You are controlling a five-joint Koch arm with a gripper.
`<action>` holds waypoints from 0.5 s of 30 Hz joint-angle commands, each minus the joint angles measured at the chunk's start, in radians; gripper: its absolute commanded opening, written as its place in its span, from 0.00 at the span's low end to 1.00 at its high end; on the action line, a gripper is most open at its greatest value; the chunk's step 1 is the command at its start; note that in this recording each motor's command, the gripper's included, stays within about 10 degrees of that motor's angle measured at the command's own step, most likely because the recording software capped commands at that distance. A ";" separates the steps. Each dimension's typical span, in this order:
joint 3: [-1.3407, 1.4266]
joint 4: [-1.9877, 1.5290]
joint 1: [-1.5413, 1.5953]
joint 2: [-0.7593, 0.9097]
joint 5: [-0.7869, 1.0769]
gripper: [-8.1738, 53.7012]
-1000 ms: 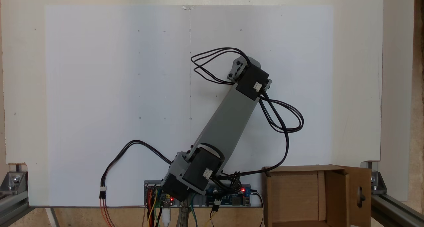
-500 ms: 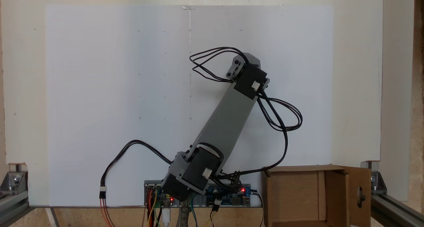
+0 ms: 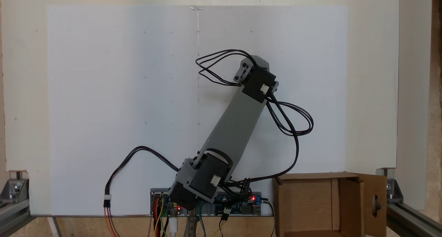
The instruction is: Grasp a green dice and put it in the bin.
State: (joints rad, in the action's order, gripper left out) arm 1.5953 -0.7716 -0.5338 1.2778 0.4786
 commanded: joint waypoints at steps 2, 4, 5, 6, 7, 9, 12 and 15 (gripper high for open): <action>-0.018 0.031 0.002 -0.017 -0.046 0.85; -0.018 0.048 0.002 -0.031 -0.046 0.85; -0.018 0.054 0.000 -0.041 -0.046 0.84; -0.018 0.061 0.000 -0.046 -0.046 0.84; -0.018 0.064 -0.002 -0.052 -0.046 0.84; -0.018 0.078 -0.003 -0.067 -0.046 0.84; -0.018 0.078 -0.005 -0.080 -0.044 0.83; -0.017 0.078 -0.005 -0.086 -0.040 0.80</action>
State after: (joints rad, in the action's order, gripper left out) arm 1.5953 -0.6949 -0.5384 1.1888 0.4786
